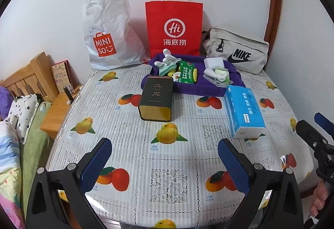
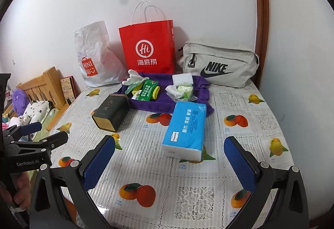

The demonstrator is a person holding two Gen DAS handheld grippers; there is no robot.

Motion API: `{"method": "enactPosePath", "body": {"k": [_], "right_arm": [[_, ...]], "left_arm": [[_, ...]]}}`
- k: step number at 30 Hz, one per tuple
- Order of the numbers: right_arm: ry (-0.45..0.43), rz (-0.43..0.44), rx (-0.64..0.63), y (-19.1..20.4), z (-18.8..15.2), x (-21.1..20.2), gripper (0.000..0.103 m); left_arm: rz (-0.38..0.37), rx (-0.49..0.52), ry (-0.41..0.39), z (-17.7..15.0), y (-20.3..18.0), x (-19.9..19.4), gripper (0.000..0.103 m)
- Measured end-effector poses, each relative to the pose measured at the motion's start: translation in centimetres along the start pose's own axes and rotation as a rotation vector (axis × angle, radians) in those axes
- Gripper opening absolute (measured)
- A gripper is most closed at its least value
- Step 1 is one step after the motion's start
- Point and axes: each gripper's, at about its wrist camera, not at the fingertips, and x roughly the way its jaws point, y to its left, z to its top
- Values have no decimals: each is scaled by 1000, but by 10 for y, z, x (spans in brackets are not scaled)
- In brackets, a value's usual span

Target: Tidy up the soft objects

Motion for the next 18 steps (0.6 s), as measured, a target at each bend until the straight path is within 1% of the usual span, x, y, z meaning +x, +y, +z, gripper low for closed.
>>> {"method": "enactPosePath", "body": {"k": [18], "right_arm": [[-14, -10, 3, 0, -6, -10, 102]], "left_arm": [[5, -16, 2, -10, 10, -6, 103]]}}
